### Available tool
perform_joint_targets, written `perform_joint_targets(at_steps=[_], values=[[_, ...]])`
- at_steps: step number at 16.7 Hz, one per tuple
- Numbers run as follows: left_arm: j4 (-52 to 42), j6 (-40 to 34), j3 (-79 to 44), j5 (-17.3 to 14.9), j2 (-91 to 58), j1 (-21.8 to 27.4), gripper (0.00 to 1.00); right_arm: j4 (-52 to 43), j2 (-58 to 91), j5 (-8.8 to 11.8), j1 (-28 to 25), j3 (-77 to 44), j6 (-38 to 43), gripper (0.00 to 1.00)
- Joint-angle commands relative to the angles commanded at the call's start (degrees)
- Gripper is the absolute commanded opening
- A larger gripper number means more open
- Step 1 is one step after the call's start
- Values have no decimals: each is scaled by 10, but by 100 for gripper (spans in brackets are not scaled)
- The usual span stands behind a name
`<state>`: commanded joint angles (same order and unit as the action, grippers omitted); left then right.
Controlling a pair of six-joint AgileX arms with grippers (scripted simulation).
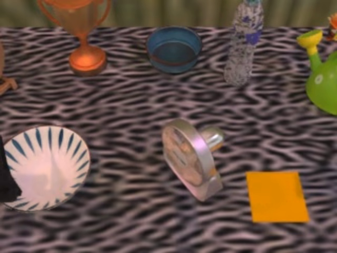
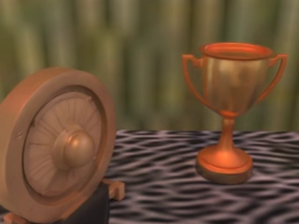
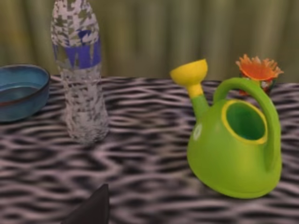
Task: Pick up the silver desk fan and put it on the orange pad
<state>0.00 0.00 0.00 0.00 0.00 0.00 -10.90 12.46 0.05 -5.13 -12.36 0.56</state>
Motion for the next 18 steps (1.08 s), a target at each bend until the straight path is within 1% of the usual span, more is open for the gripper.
perform_joint_targets(at_steps=[4, 14, 18], values=[[0, 0, 0, 0, 0, 0, 100, -143, 198, -2, -66, -197, 11, 100], [0, 0, 0, 0, 0, 0, 100, -548, 825, -2, -265, -828, 50, 100], [0, 0, 0, 0, 0, 0, 100, -679, 1028, -3, -328, -1028, 62, 100]])
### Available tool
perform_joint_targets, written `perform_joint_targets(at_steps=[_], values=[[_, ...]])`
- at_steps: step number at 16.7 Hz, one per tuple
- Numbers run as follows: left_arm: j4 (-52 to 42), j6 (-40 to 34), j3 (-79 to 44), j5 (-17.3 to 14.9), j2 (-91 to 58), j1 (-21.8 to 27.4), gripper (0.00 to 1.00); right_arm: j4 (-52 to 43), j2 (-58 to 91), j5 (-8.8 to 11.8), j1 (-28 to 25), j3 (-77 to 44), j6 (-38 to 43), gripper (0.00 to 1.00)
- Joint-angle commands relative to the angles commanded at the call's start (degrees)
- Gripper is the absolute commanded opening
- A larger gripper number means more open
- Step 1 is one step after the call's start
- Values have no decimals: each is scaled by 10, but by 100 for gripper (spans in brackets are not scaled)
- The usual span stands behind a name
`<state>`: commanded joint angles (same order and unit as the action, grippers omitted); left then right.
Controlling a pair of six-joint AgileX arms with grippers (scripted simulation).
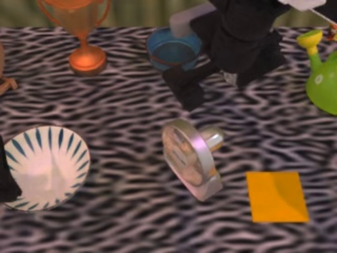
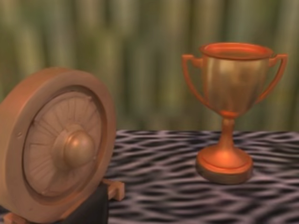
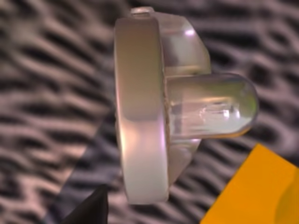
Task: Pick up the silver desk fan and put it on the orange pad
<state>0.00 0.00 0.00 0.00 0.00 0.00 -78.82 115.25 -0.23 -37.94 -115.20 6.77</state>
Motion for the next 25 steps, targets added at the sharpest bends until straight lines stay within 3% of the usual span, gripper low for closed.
perform_joint_targets(at_steps=[5, 10, 20, 24, 25], values=[[0, 0, 0, 0, 0, 0, 100, -96, 136, 0, -44, -130, 7, 100], [0, 0, 0, 0, 0, 0, 100, -106, 149, 0, -49, -143, 8, 100], [0, 0, 0, 0, 0, 0, 100, 17, 131, 0, -49, -1, 9, 100], [0, 0, 0, 0, 0, 0, 100, 21, 130, 0, -50, 2, 9, 100], [0, 0, 0, 0, 0, 0, 100, 21, 130, 0, -50, 2, 9, 92]])
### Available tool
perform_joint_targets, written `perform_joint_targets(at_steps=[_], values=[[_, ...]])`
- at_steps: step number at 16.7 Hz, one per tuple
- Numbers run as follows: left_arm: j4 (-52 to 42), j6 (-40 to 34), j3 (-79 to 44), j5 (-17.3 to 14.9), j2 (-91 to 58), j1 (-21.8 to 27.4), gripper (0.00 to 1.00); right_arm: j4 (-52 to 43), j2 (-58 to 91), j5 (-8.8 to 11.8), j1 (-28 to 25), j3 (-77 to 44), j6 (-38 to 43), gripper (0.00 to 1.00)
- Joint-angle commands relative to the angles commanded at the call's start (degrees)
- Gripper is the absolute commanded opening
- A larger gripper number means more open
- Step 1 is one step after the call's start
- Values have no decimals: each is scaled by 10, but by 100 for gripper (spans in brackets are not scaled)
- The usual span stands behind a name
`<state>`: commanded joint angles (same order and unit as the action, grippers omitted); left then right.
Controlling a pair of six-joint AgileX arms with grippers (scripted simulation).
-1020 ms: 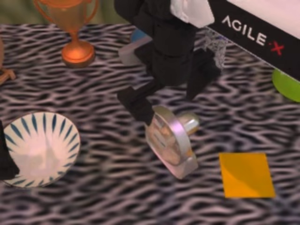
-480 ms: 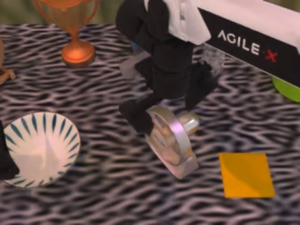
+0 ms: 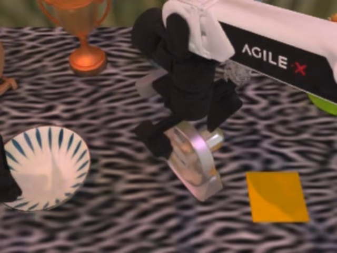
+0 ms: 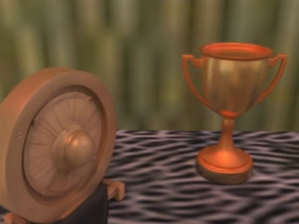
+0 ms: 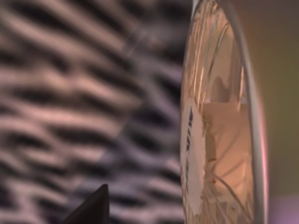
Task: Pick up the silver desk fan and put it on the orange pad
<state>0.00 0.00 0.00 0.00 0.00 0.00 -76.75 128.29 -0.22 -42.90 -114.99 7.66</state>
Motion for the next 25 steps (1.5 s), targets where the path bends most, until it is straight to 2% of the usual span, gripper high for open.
perform_joint_targets(at_steps=[12, 22, 25], values=[[0, 0, 0, 0, 0, 0, 100, 0, 0, 0, 0, 0, 0, 2], [0, 0, 0, 0, 0, 0, 100, -2, 1, 0, 1, -2, 1, 0], [0, 0, 0, 0, 0, 0, 100, -40, 7, -1, 0, -44, 2, 0]])
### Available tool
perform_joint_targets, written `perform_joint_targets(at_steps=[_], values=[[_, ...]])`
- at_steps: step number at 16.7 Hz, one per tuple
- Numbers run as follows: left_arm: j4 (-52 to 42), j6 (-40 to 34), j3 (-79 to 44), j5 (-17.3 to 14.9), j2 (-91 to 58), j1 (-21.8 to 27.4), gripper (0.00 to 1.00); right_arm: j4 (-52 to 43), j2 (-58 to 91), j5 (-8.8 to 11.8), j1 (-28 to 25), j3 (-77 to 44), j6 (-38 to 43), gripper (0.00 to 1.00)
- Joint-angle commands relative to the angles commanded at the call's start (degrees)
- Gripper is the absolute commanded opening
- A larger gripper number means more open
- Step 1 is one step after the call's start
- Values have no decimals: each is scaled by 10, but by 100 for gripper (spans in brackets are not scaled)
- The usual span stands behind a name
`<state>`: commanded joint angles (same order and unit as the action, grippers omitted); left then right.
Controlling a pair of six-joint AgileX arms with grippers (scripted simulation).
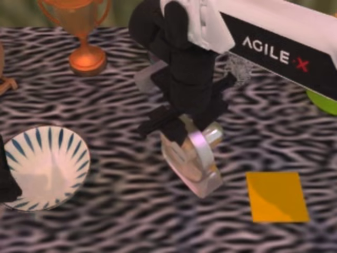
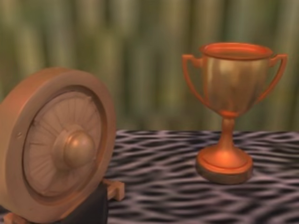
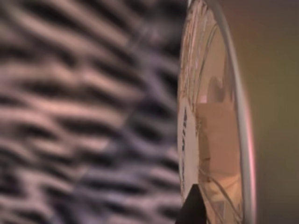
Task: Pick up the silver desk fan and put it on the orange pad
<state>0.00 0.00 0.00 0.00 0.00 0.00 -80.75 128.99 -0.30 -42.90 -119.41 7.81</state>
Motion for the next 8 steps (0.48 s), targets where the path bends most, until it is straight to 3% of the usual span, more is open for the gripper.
perform_joint_targets(at_steps=[4, 8], values=[[0, 0, 0, 0, 0, 0, 100, -75, 10, 1, -3, -88, -1, 0], [0, 0, 0, 0, 0, 0, 100, -86, 11, 1, -3, -100, -1, 0]])
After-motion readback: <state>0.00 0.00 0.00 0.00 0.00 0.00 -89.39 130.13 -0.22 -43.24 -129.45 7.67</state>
